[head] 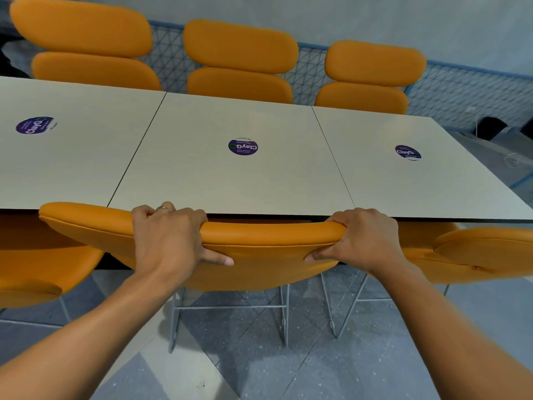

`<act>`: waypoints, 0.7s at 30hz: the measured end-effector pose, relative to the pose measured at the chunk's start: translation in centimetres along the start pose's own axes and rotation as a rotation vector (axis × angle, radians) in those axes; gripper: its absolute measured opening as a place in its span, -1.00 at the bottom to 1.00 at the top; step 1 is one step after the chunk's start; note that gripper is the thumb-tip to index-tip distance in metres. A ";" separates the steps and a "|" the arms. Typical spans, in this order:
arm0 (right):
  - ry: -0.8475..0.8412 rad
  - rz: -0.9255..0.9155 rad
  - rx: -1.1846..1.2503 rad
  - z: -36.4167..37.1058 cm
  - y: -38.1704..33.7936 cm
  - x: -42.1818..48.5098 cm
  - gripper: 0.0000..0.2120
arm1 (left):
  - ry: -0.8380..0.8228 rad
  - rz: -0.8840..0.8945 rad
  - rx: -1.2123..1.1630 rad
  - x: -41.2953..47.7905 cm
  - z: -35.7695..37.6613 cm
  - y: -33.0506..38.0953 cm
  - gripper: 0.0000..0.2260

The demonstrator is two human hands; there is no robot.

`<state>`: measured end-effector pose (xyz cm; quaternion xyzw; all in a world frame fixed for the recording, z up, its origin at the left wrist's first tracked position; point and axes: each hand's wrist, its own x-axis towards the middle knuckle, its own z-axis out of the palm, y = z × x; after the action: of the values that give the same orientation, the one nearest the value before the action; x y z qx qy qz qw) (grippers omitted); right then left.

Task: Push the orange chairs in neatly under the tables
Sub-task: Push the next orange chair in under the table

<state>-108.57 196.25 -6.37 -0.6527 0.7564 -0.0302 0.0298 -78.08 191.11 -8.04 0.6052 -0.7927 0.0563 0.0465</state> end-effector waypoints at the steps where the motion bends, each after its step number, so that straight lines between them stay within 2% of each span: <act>1: 0.000 0.002 -0.001 0.0 0.0 0.2 -0.27 | 0.008 0.005 -0.001 0.4 0.2 -0.1 -0.26; 14: 0.017 0.011 -0.001 -0.4 3.3 1.6 -0.26 | 0.047 -0.012 -0.038 1.3 -0.1 4.0 -0.29; 21: -0.010 0.009 -0.001 -0.1 3.4 0.9 -0.30 | 0.067 0.015 0.003 0.6 0.3 3.5 -0.28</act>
<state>-112.03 195.88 -6.56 -0.6494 0.7593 -0.0266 0.0334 -81.59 191.41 -8.38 0.5973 -0.7950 0.0783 0.0717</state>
